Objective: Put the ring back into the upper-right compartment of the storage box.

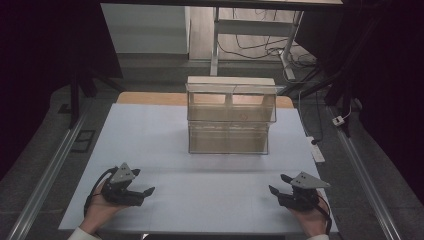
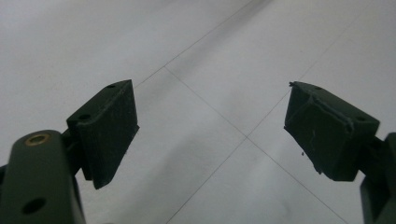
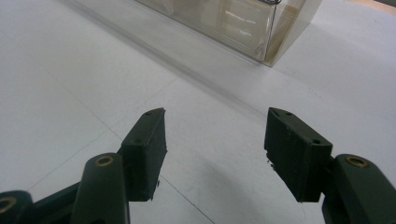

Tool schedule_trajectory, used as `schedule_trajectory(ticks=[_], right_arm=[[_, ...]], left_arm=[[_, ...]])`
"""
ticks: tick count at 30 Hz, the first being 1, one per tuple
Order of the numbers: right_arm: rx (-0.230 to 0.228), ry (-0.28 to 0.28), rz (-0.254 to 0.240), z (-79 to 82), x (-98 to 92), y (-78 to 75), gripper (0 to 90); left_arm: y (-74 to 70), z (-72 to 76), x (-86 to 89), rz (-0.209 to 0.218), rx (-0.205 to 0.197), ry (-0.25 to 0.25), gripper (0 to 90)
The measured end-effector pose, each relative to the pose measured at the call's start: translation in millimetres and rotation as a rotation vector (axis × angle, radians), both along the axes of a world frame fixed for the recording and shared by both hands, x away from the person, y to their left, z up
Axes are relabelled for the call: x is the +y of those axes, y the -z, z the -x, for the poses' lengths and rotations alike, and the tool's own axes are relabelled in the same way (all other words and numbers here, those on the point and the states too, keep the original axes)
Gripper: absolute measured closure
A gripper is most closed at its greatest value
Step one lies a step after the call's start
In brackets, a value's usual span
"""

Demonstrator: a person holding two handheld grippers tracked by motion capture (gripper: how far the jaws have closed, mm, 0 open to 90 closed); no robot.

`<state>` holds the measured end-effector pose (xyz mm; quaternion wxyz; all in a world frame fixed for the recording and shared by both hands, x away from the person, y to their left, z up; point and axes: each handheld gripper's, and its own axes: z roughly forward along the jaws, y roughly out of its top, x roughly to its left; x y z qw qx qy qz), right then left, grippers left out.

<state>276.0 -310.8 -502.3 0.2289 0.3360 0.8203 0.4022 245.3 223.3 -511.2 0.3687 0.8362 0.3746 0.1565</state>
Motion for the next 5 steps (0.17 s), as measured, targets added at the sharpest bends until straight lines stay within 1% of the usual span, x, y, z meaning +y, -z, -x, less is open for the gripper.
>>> schedule_trajectory(ticks=[5], right_arm=[[-0.003, 0.0, 0.001, 0.3, -0.2, -0.4, 37.9]], left_arm=[[0.0, -0.1, 0.2, 0.001, 0.0, 0.0, 17.1]])
